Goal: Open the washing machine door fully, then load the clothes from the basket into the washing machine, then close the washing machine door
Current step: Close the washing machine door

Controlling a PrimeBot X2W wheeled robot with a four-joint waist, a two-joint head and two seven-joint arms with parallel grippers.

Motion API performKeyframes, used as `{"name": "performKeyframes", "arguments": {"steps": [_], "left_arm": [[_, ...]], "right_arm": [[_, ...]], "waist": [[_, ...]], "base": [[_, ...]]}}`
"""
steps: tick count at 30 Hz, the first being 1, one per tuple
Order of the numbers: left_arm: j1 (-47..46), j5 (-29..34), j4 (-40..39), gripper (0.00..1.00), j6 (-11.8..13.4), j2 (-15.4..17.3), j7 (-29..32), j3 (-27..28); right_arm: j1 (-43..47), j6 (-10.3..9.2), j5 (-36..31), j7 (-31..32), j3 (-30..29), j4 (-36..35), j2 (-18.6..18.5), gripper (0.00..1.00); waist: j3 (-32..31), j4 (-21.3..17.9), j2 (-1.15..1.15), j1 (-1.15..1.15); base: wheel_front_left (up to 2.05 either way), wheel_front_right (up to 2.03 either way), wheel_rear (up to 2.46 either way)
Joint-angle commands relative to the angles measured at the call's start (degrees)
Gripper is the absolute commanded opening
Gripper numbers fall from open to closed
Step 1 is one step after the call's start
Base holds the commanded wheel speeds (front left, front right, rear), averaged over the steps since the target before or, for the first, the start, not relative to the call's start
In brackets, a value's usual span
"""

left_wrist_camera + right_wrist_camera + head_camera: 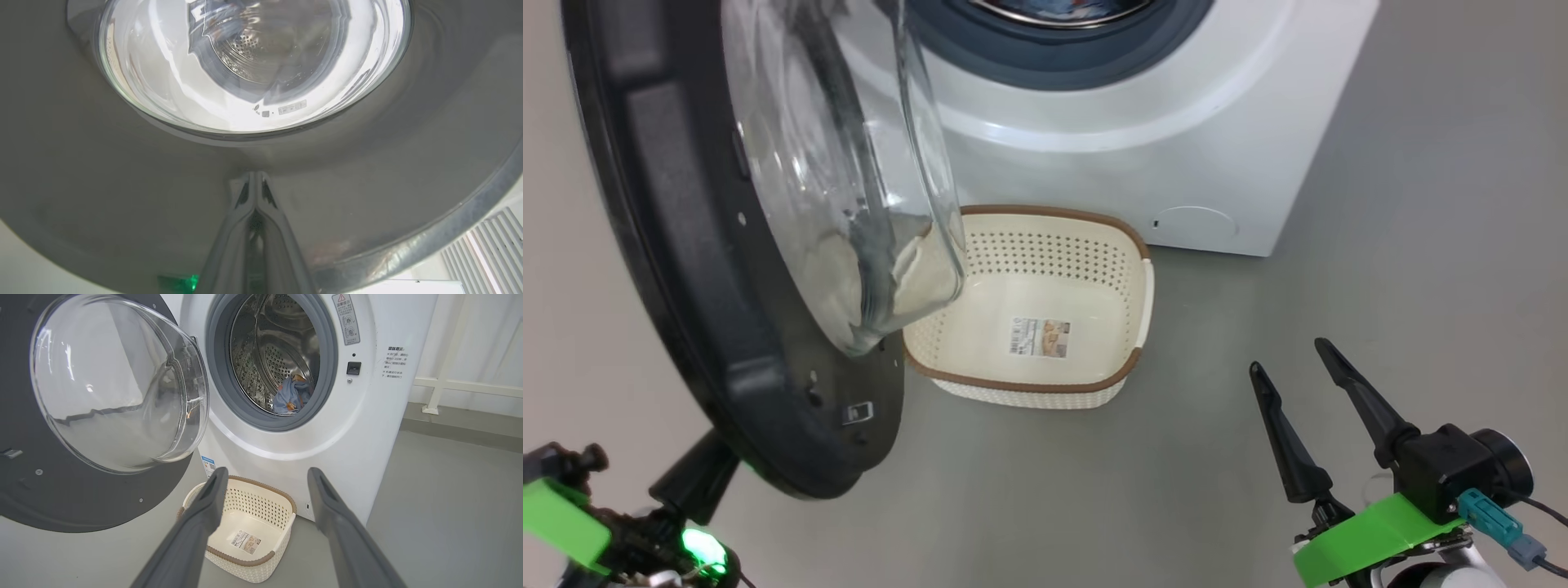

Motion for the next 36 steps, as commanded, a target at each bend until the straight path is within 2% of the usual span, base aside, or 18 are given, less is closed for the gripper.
{"name": "performKeyframes", "arguments": {"steps": [1, 8, 17, 36], "left_arm": [[0.56, 0.56, -2.42, 0.00, 0.65, 1.16, 1.44, 0.68], [1.82, 1.35, -5.26, 0.00, 2.40, 0.30, 2.85, -1.84], [1.12, 2.55, -5.71, 0.00, 3.25, -0.74, 2.30, -3.07], [-6.16, 4.08, -0.40, 0.00, 2.50, -1.61, -0.41, -2.16]], "right_arm": [[-0.33, 0.35, 0.70, -0.74, 1.64, -0.99, 0.50, 1.00], [0.01, 0.35, 1.26, -2.11, 2.06, 0.76, 1.09, 1.00], [-0.16, 0.35, 2.04, -3.81, 2.99, 2.69, 1.65, 1.00], [-0.74, 0.35, 4.11, -6.11, 3.56, 5.32, 1.90, 1.00]], "waist": [[-1.05, -2.56, 0.00, 0.00], [-2.08, -6.00, 0.00, 0.00], [-3.33, -11.23, 0.00, 0.00], [-3.48, -22.54, 0.00, 0.00]], "base": [[0.00, 0.00, 0.00], [0.00, 0.00, 0.00], [0.00, 0.00, 0.00], [0.00, 0.00, 0.00]]}}
